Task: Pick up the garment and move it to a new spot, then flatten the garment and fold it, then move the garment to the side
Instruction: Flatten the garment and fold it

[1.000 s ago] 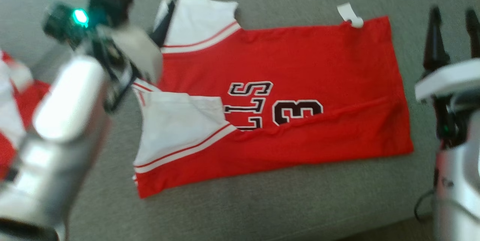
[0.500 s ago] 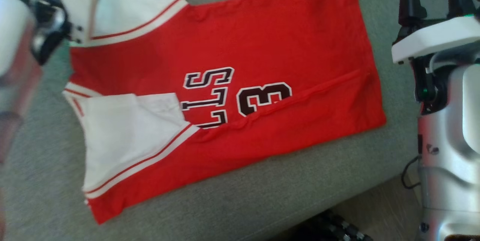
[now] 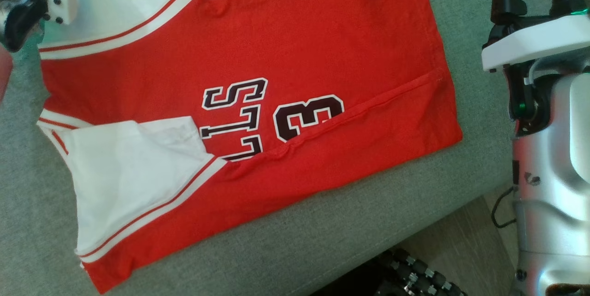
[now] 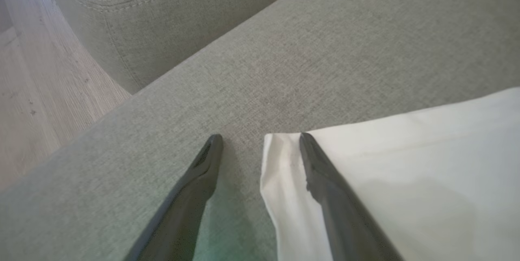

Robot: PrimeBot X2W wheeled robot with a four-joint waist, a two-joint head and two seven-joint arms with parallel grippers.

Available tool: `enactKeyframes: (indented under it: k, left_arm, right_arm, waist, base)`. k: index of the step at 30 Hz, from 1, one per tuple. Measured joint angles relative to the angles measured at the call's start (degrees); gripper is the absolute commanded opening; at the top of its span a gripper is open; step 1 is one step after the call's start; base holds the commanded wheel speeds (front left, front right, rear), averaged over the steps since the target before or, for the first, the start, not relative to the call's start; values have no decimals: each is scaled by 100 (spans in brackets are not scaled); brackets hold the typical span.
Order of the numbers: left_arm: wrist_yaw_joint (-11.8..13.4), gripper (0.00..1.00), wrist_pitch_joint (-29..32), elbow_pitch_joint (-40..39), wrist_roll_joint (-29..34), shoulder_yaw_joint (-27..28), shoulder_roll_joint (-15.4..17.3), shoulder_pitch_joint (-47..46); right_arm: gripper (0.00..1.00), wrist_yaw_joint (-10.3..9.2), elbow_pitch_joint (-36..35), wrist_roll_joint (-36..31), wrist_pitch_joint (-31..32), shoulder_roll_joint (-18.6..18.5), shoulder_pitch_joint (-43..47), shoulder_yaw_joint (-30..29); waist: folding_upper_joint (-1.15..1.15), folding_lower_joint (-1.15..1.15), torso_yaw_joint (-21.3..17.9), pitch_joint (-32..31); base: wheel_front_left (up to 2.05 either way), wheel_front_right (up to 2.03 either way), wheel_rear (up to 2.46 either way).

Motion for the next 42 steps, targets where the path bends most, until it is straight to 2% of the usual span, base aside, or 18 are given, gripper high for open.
enactKeyframes:
  k: [1, 2, 3, 6, 9, 12, 18, 24, 28, 33, 42]
  left_arm:
    - [1, 98, 48, -3, -79, -45, -1, -16]
    - [1, 33, 90, -3, -164, -65, -4, -27]
    - [1, 0, 151, -18, -263, -100, -18, -30]
    - [0, 0, 236, -101, -455, -276, -81, -22]
    - [0, 0, -12, -86, -472, -376, -107, 9]
    - [0, 0, -400, -63, -493, -455, -155, 86]
    - [0, 0, -1618, -218, -338, -455, -352, 102]
    - [0, 0, -2192, -754, -214, -536, -535, 173]
    - [15, 0, -2286, -1236, -165, -631, -520, 407]
    - [182, 0, -2241, -1928, -157, -740, -471, 632]
    - [415, 0, -2068, -2665, -157, -782, -305, 681]
  right_arm:
    - [100, 0, 0, 0, 0, -1, 0, 0]
    - [100, 0, 1, -1, 0, -1, -1, -1]
    - [100, 0, 4, -1, 0, -3, -1, -8]
    - [100, 0, 15, -10, 2, -31, -4, -42]
    - [100, 0, 54, -19, 32, -136, -12, -48]
    - [100, 0, 149, -19, 136, -241, -80, -38]
    - [100, 0, 578, -21, 425, -727, -272, 178]
    - [100, 0, 1391, 116, 904, -1244, -341, 501]
    - [100, 0, 2027, 227, 1226, -1451, -435, 504]
    - [100, 0, 2629, 303, 1389, -1546, -790, 533]
    - [100, 0, 3460, 453, 1508, -1627, -1175, 555]
  waist:
    - [0, 0, 2, -2]
    - [0, 1, 7, -8]
    - [0, 1, 16, -21]
    - [0, 0, 66, -72]
    - [0, 1, 155, -132]
    - [0, 1, 280, -211]
    - [0, 1, 650, -396]
    - [0, 1, 1141, -585]
    - [0, 0, 1457, -666]
    - [0, 0, 1743, -661]
    - [0, 1, 1975, -445]
  base:
    - [0, 0, 0]
    - [0, 0, 0]
    - [0, 0, 0]
    - [0, 0, 0]
    - [0, 0, 0]
    - [0, 0, 0]
    - [0, 0, 0]
    - [0, 0, 0]
    - [0, 0, 0]
    - [0, 0, 0]
    - [0, 0, 0]
